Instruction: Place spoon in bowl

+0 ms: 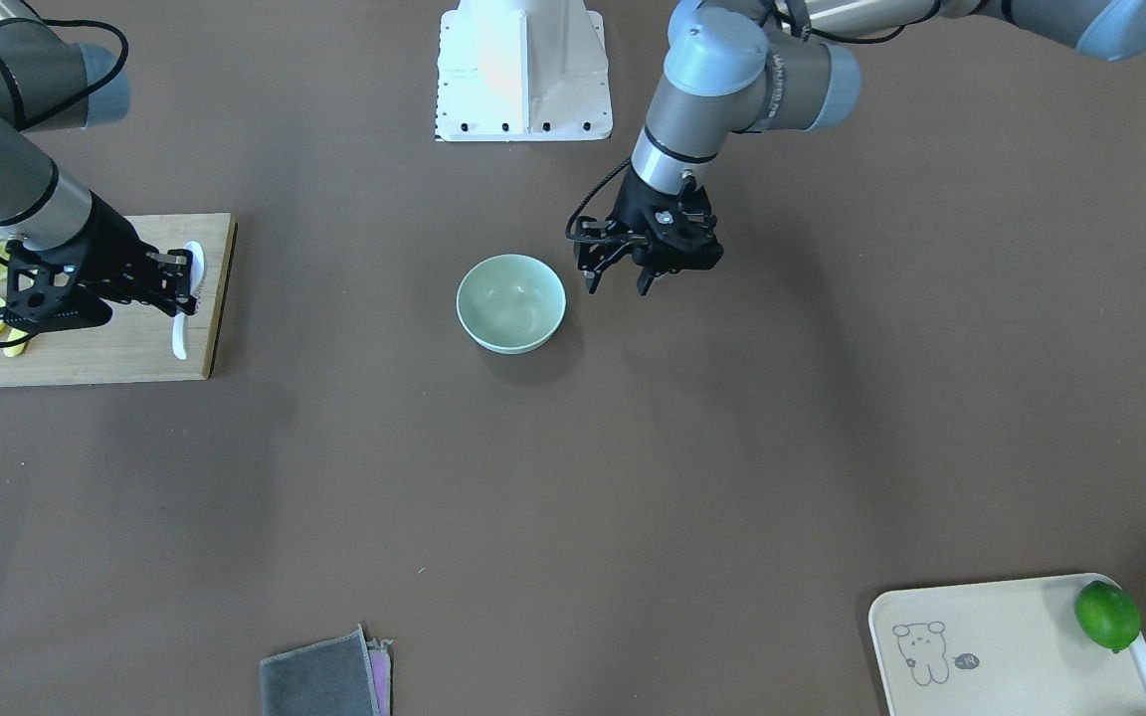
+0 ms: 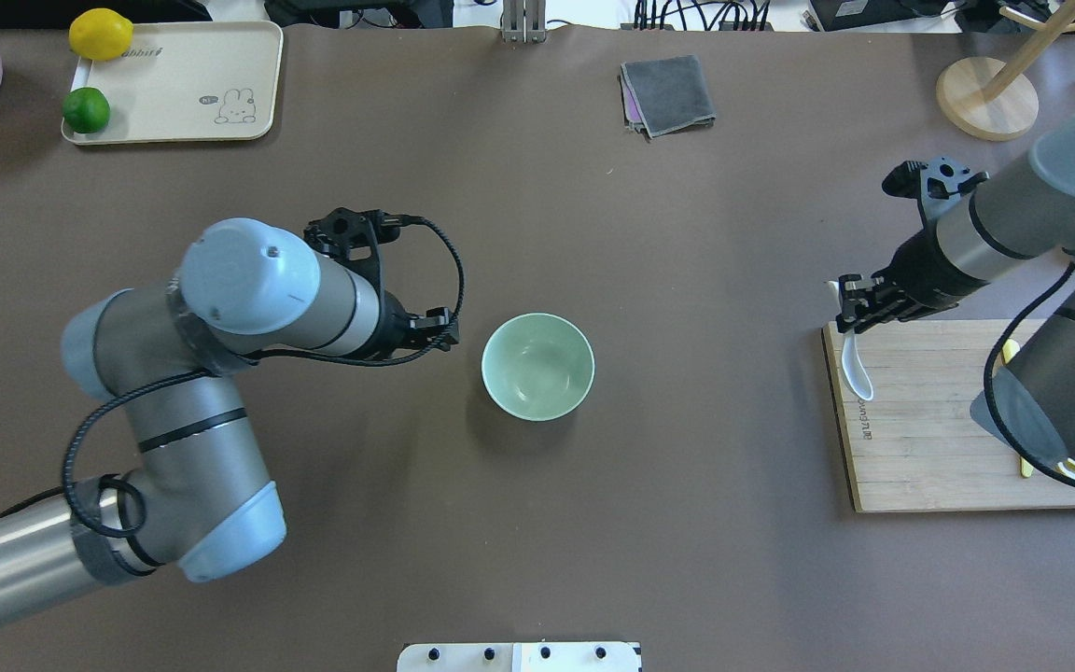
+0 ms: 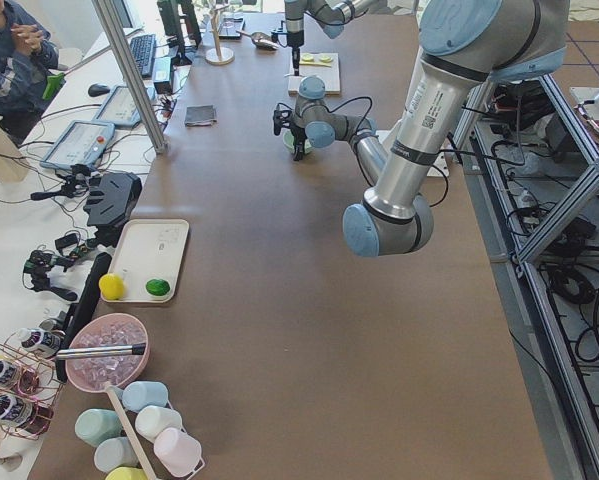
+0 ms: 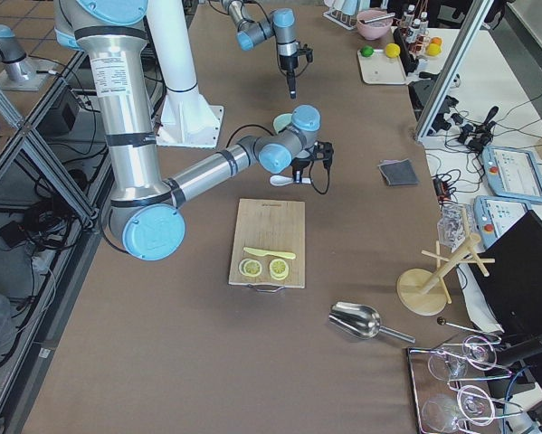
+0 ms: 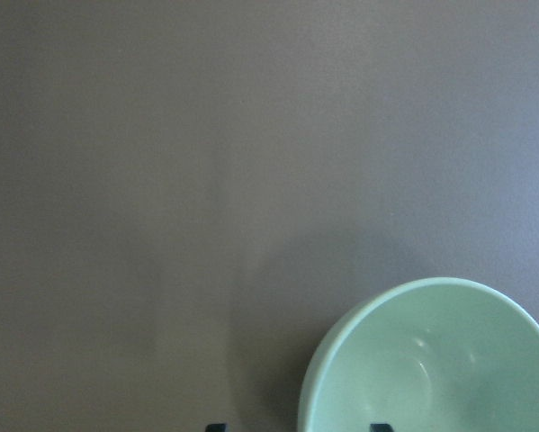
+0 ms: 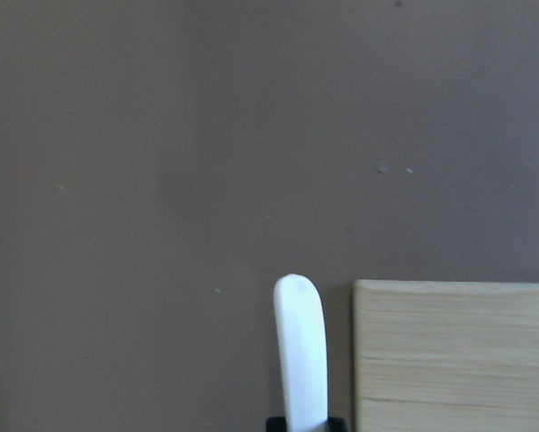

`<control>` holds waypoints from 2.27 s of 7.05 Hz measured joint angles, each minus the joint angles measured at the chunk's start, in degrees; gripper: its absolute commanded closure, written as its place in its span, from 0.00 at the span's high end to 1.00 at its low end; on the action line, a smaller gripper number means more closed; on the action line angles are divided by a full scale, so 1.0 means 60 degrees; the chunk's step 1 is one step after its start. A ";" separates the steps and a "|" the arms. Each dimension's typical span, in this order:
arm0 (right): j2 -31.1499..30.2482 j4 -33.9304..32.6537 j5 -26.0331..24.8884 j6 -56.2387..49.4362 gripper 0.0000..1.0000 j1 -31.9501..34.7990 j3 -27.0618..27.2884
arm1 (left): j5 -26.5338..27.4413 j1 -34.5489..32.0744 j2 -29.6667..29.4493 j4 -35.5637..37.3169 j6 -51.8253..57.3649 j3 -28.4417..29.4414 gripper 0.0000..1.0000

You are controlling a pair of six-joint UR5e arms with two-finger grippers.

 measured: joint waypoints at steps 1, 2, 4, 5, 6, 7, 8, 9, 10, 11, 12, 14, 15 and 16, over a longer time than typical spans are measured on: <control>0.1107 -0.0646 -0.0444 0.0621 0.00 -0.0439 -0.0003 | -0.0543 -0.0610 0.0930 -0.0045 0.0875 -0.0494 0.98; 0.2107 -0.1177 -0.1254 0.1325 0.00 -0.1079 -0.0062 | -0.1024 -0.1268 0.1680 -0.0085 0.1931 -0.0714 0.98; 0.3793 -0.1834 -0.2776 0.2467 0.00 -0.2135 -0.0680 | -0.1386 -0.2149 0.2506 -0.0123 0.3680 -0.0694 0.98; 0.4492 -0.1915 -0.3382 0.2795 0.00 -0.2472 -0.1360 | -0.1462 -0.2323 0.2604 -0.0139 0.4049 -0.0576 0.98; 0.4917 -0.1914 -0.3780 0.3041 0.00 -0.2717 -0.1883 | -0.1521 -0.2392 0.2605 -0.0178 0.4187 -0.0481 0.98; 0.5096 -0.1899 -0.4160 0.3270 0.00 -0.2972 -0.2139 | -0.1550 -0.2409 0.2593 -0.0220 0.4228 -0.0442 0.98; 0.5140 -0.1891 -0.4539 0.3484 0.00 -0.3229 -0.2234 | -0.1561 -0.2409 0.2575 -0.0242 0.4244 -0.0410 0.98; 0.5153 -0.1888 -0.4848 0.3701 0.00 -0.3441 -0.2272 | -0.1565 -0.2410 0.2557 -0.0299 0.4250 -0.0350 0.98; 0.5174 -0.1887 -0.5055 0.3839 0.05 -0.3595 -0.2287 | -0.1566 -0.2410 0.2551 -0.0448 0.4249 -0.0237 0.98; 0.5187 -0.1887 -0.5174 0.3913 0.49 -0.3661 -0.2304 | -0.1567 -0.2410 0.2547 -0.0603 0.4244 -0.0111 0.98; 0.5192 -0.1886 -0.5222 0.3978 0.99 -0.3687 -0.2317 | -0.1567 -0.2410 0.2555 -0.0685 0.4230 -0.0036 0.98; 0.5183 -0.1880 -0.5248 0.4072 1.00 -0.3651 -0.2289 | -0.1564 -0.2428 0.2633 -0.0727 0.4215 -0.0010 0.98; 0.5117 -0.1886 -0.5214 0.4030 1.00 -0.3537 -0.2189 | -0.1561 -0.2489 0.2685 -0.0730 0.4235 -0.0010 0.98; 0.4813 -0.1894 -0.5111 0.3913 1.00 -0.3373 -0.1865 | -0.1647 -0.2694 0.2797 -0.0731 0.4391 -0.0011 0.98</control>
